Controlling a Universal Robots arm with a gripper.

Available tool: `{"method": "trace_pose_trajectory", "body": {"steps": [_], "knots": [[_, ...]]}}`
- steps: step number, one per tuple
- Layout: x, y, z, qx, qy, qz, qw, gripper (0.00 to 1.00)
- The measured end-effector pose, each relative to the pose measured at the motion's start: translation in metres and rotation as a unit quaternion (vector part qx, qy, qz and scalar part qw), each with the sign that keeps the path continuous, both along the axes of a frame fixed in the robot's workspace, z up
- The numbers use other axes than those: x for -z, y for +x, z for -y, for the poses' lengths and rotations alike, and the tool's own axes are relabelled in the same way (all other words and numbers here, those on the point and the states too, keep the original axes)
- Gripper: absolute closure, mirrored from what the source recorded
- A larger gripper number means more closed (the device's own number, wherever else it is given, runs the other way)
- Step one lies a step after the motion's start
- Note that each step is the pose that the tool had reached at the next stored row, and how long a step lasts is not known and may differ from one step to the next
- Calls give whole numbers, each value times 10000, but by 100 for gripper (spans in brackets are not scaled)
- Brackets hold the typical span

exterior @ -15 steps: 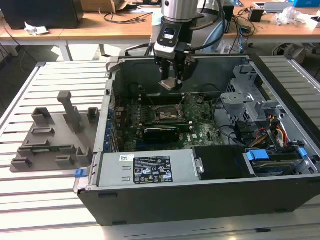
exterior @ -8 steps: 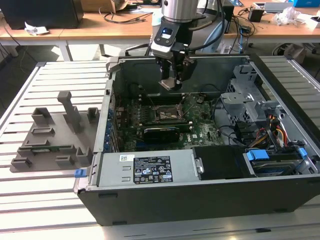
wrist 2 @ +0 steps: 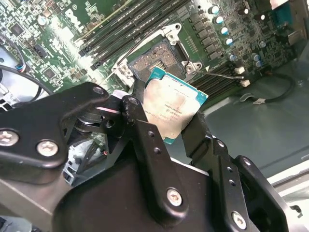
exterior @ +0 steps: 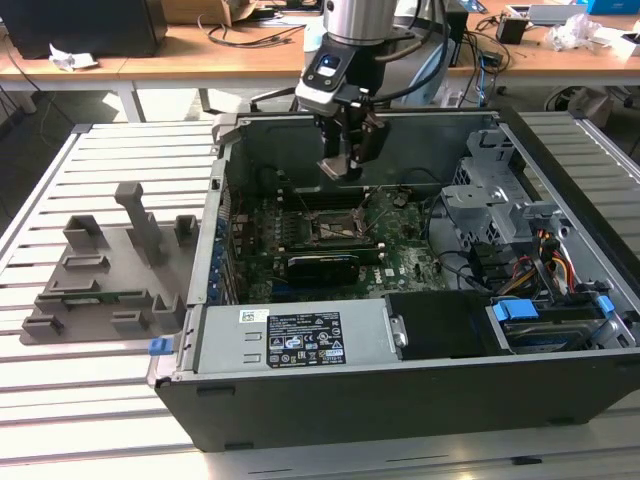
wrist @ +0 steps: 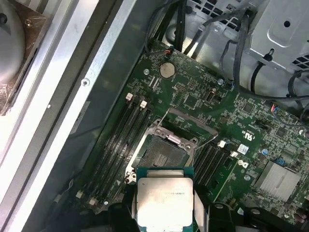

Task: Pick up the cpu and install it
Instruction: 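Place the cpu into insertion slot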

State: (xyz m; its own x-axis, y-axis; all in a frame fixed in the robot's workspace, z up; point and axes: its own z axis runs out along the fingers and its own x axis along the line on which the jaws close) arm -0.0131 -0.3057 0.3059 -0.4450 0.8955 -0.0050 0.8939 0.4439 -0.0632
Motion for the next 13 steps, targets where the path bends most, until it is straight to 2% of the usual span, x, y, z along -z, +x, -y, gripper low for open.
{"method": "trace_pose_trajectory", "body": {"steps": [2,5,10,13], "knots": [[0,0,0,212,-1,0,9998,45],[1,0,0,489,-1,0,9988,45],[2,0,0,744,-1,0,9972,45],[3,0,0,976,-1,0,9952,45]]}}
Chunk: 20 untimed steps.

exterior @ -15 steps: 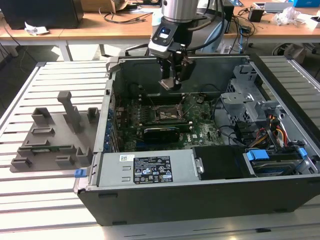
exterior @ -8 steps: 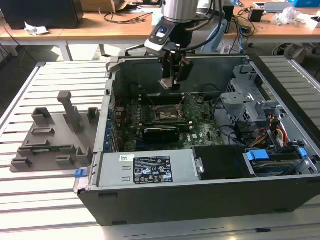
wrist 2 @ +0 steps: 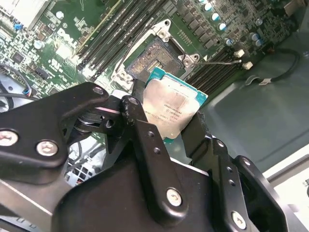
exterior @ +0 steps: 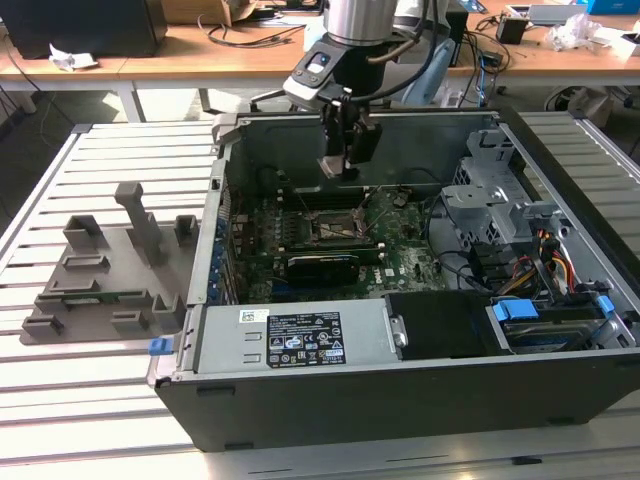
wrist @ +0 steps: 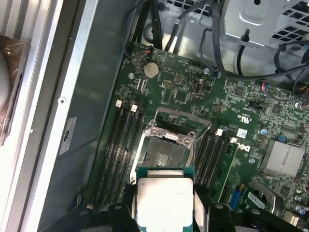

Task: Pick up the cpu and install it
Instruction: 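Place the cpu into insertion slot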

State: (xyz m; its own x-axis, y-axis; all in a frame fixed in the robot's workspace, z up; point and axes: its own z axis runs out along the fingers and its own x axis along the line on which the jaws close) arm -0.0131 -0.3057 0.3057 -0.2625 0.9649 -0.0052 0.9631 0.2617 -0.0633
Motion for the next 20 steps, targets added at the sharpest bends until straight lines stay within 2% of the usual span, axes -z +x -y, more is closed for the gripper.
{"method": "trace_pose_trajectory", "body": {"steps": [3,7,12,18,20], "knots": [[1,0,0,240,0,0,9997,45],[1,1,0,444,0,0,9990,45],[1,1,0,780,0,0,9970,45],[2,2,0,1153,0,0,9933,45],[3,2,0,1317,0,0,9913,45]]}}
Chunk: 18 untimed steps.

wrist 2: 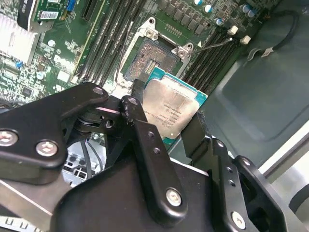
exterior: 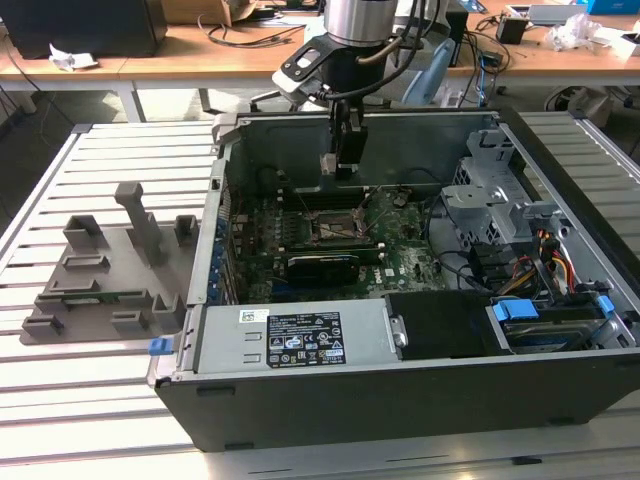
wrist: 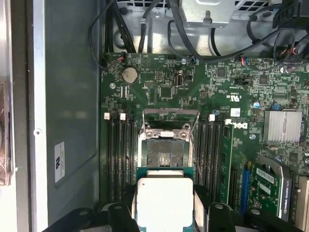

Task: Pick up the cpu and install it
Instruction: 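Place the cpu into insertion slot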

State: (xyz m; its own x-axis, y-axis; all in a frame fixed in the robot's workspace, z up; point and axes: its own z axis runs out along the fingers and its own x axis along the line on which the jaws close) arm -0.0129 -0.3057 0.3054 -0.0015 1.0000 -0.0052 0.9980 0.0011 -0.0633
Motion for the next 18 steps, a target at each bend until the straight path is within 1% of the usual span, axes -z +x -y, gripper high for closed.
{"method": "trace_pose_trajectory", "body": {"steps": [1,3,8,11,16,17,18], "knots": [[0,0,0,48,0,0,10000,45],[1,0,0,232,0,0,9997,45],[1,0,0,483,0,0,9988,45],[2,0,0,664,0,0,9978,45],[2,1,0,945,0,0,9955,45],[2,1,0,1022,0,0,9948,45],[2,1,0,1067,0,0,9943,45]]}}
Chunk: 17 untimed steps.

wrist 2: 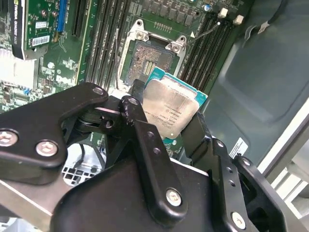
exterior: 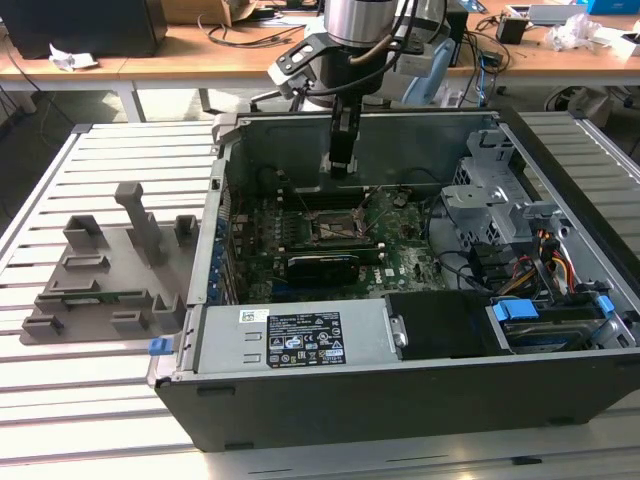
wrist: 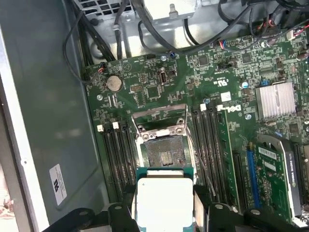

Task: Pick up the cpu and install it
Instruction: 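Place the cpu into insertion slot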

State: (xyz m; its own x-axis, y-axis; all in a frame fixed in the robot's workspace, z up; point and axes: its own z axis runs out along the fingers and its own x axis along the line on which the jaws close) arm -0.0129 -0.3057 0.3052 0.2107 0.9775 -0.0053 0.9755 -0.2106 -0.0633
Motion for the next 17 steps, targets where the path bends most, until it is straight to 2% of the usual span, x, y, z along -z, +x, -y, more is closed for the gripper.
{"method": "trace_pose_trajectory", "body": {"steps": [4,8,10,17], "knots": [[1,0,0,226,0,0,9997,45],[1,0,0,489,0,0,9988,45],[2,0,0,659,0,0,9978,45],[2,1,0,1030,0,0,9947,45]]}}
